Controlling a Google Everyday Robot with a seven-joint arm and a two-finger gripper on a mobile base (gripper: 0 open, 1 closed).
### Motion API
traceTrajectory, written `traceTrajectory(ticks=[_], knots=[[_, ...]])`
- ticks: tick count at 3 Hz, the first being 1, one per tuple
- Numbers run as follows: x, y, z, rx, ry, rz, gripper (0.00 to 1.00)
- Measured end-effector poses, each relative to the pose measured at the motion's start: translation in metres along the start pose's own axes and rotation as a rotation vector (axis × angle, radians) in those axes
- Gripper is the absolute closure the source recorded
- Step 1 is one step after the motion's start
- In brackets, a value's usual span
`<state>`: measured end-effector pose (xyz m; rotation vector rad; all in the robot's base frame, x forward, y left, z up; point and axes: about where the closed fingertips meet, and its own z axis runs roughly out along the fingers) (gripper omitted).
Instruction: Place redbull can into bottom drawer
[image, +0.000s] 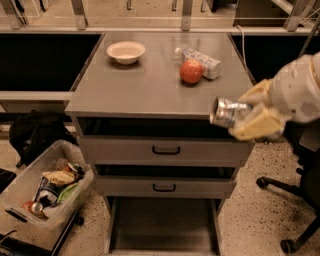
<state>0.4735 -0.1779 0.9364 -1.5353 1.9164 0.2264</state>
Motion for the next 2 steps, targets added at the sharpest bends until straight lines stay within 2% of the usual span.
traceTrajectory(ticks=[1, 2], knots=[[0.0313, 0.0291, 0.0119, -0.047, 0.037, 0.055, 1.00], [0.0321, 0.0323, 0.0157, -0.042, 0.039, 0.051, 1.00]])
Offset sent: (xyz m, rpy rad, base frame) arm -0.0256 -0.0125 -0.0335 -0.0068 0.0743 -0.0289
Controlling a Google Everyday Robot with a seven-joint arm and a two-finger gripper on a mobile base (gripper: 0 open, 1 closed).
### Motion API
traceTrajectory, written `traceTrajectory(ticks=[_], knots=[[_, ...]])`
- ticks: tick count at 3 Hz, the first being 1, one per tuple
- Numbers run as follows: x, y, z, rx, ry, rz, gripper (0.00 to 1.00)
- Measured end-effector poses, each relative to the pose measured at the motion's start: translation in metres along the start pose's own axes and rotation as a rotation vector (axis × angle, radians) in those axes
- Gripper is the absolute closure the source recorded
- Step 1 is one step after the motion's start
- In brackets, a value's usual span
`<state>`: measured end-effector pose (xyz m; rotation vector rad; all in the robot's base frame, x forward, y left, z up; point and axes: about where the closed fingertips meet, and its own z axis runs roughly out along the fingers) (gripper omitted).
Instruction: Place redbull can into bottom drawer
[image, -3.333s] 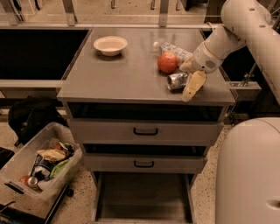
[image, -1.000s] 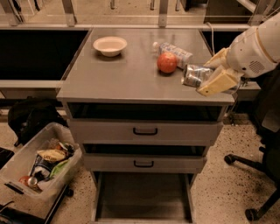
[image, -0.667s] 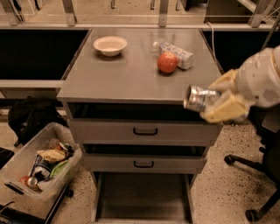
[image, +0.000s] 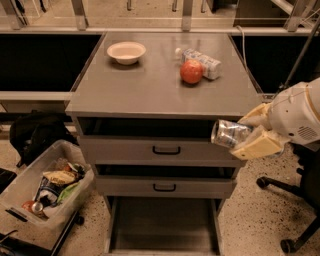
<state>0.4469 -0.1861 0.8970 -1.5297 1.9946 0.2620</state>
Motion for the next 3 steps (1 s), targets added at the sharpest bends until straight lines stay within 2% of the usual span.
traceTrajectory(ticks=[1, 2, 3], knots=[[0.009, 0.024, 0.011, 0.041, 0.000, -0.045, 1.00], [0.034, 0.050, 0.032, 0.052, 0.019, -0.063, 1.00], [0.088, 0.078, 0.085, 0.033, 0.021, -0.024, 1.00]])
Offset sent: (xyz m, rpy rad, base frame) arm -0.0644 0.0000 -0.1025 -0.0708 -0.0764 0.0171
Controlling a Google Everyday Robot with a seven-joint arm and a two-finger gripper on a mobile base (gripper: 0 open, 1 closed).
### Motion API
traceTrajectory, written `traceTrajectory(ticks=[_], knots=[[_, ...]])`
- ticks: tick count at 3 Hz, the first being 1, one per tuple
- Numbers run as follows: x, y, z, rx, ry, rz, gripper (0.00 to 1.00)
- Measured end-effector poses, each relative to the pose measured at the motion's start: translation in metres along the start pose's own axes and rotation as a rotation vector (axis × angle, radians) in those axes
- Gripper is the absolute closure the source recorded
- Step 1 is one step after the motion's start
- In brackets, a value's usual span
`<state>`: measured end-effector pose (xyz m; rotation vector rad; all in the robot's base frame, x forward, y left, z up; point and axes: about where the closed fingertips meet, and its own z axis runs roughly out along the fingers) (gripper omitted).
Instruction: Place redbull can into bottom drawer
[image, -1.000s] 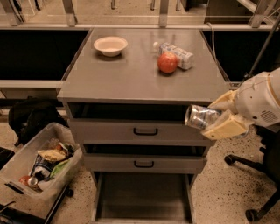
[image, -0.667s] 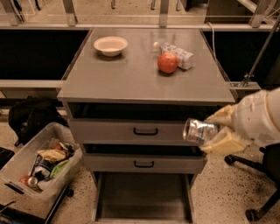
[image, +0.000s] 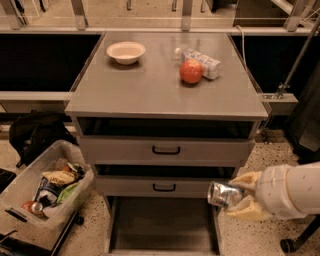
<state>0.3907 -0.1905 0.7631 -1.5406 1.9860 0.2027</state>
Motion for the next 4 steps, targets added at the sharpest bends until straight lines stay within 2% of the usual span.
traceTrajectory(ticks=[1, 2, 3, 4], knots=[[0.064, 0.007, 0.067, -0.003, 0.015, 0.098, 1.00], [0.099, 0.007, 0.107, -0.001, 0.024, 0.167, 1.00], [0.119, 0.004, 0.131, 0.000, 0.021, 0.218, 1.00], [0.120, 0.004, 0.133, -0.001, 0.019, 0.221, 1.00]])
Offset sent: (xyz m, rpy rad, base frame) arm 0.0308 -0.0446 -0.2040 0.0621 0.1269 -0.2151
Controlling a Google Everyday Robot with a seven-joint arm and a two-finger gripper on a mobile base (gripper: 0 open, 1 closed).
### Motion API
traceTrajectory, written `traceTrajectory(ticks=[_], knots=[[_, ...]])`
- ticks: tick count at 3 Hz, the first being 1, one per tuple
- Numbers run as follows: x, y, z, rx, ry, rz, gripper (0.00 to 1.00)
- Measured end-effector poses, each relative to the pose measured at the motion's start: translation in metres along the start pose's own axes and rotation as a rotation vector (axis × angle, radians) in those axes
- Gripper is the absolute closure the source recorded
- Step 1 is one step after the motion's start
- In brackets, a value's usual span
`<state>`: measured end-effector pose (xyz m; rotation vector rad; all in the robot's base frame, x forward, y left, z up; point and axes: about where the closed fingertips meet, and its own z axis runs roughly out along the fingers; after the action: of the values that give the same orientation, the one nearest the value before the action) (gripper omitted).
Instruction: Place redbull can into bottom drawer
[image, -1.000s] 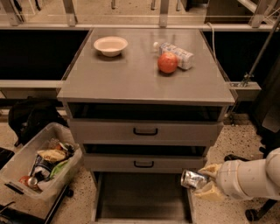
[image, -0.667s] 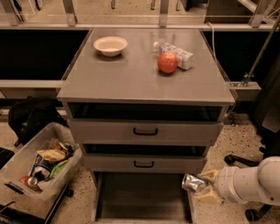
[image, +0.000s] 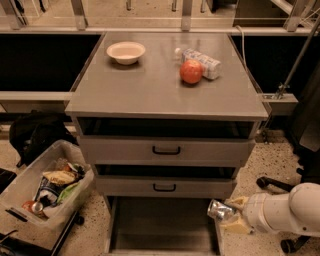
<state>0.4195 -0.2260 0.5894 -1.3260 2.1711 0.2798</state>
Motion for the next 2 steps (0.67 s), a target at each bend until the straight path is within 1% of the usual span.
traceTrajectory(ticks=[1, 2], knots=[[0.002, -0.002, -0.012, 0.038, -0.012, -0.003, 1.00], [0.023, -0.031, -0.009, 0.100, -0.050, -0.008, 1.00]])
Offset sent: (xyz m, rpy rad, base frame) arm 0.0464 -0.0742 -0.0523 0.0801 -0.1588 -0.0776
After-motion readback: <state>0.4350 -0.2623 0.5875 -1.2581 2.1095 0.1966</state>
